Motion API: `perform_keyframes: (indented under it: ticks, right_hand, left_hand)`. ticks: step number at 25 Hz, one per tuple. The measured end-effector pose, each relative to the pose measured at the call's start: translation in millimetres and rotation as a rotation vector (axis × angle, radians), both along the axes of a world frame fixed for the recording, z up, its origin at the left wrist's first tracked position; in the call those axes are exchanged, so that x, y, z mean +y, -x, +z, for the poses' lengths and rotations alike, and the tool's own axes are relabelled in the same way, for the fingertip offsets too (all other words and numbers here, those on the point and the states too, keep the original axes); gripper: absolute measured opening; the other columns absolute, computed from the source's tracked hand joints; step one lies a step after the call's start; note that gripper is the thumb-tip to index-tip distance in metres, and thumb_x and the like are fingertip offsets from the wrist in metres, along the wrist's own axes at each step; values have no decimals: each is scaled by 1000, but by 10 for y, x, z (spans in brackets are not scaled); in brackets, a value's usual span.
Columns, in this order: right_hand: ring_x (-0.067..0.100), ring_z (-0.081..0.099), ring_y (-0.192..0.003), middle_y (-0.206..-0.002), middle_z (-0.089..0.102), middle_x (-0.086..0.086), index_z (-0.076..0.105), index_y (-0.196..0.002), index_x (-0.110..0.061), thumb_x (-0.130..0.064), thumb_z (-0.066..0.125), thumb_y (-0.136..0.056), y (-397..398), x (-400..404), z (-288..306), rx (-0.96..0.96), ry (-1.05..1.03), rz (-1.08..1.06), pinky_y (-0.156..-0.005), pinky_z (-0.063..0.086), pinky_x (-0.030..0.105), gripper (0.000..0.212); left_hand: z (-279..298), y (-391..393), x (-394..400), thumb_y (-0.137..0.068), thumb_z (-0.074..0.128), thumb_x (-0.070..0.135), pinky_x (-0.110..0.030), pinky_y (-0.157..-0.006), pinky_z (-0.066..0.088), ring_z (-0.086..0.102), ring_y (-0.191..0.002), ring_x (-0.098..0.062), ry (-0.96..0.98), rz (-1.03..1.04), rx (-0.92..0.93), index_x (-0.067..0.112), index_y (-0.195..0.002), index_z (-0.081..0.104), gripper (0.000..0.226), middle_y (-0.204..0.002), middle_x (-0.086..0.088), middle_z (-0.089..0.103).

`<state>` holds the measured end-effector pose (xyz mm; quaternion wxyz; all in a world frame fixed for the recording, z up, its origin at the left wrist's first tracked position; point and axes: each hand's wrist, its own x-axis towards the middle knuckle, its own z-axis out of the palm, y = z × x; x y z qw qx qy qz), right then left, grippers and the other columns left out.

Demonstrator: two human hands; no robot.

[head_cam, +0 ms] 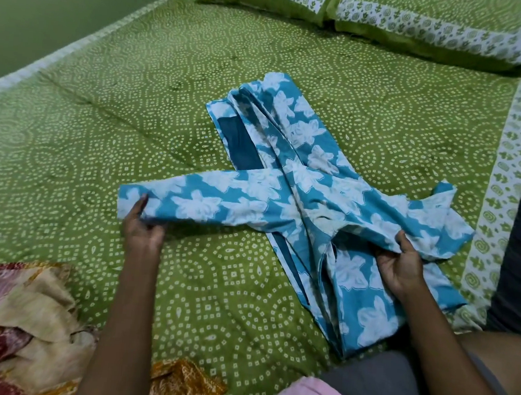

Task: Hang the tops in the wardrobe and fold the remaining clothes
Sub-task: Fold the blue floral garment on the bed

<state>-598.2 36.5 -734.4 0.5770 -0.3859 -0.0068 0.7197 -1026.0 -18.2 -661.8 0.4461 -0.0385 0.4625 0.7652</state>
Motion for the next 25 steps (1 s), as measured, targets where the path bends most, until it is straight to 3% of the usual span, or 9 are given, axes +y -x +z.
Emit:
perform_keyframes:
  ticks: [2, 4, 9, 11, 14, 16, 18, 21, 25]
  right_hand:
    - [22, 63, -107, -120, 63, 14, 48, -133, -4, -27, 98, -17, 1, 1, 44, -19, 0, 2, -91, 52, 36, 128]
    - [23, 58, -115, -130, 57, 15, 44, -138, -6, -24, 98, -22, 14, 3, 126, -32, -16, 11, -91, 52, 35, 129]
    - [27, 59, -113, -126, 59, 15, 48, -133, -8, -10, 93, -19, 65, 9, 305, 26, -35, 0, -93, 51, 41, 123]
    - [27, 61, -110, -121, 63, 15, 51, -128, -9, -8, 92, -16, 124, 32, 384, 36, -50, -29, -92, 51, 41, 118]
    - [27, 65, -103, -113, 67, 15, 55, -119, -6, -3, 90, -12, 197, 94, 476, 45, -69, -38, -86, 54, 39, 113]
    - [28, 65, -102, -110, 68, 17, 55, -115, -2, 0, 88, -9, 206, 143, 498, 36, -56, -28, -88, 52, 38, 111]
    - [28, 64, -102, -104, 69, 18, 56, -110, 1, 2, 86, -6, 216, 170, 520, 16, -35, -12, -92, 50, 38, 108]
    - [28, 64, -103, -105, 70, 17, 57, -112, -1, 1, 85, -7, 247, 194, 539, -5, -29, 0, -88, 51, 36, 109]
    - [25, 62, -109, -119, 65, 12, 54, -125, -6, 0, 84, -27, 305, 227, 571, -66, 2, 33, -92, 51, 35, 103]
  left_hand:
    - [-125, 276, -380, -77, 62, -4, -29, -71, 55, 62, -75, -14, 266, 36, 349, 9, -113, 56, 39, -109, -17, 64]
    - [-283, 464, -615, -84, 62, 0, -25, -73, 51, 57, -72, -12, 582, -67, 649, -2, -119, 57, 35, -119, -24, 60]
    - [-239, 669, -361, -92, 54, 41, -34, -80, 43, 58, -104, -32, 864, -327, 833, -4, -120, 57, 53, -117, -19, 59]
    - [-155, 639, -163, -88, 63, 32, -34, -81, 45, 57, -103, -29, 774, -374, 856, 0, -127, 51, 52, -120, -13, 56]
    - [-56, 612, 35, -84, 58, -6, -23, -86, 42, 53, -97, -12, 470, -448, 1202, 0, -123, 54, 39, -112, -8, 57]
    - [-72, 734, 132, -82, 48, -10, -17, -85, 43, 58, -86, 4, 366, -376, 1382, -2, -109, 63, 32, -103, -12, 65]
    - [-141, 922, 239, -85, 47, -6, -21, -88, 45, 63, -91, -6, 397, -371, 1492, -4, -111, 64, 31, -109, -19, 65]
    - [-222, 1024, 313, -92, 56, 11, -38, -89, 45, 58, -106, -35, 591, -505, 1399, 5, -129, 55, 37, -120, -23, 60]
    - [-367, 882, 40, -89, 63, 29, -30, -88, 45, 57, -107, -26, 591, -311, 965, 5, -131, 46, 52, -126, -17, 56]
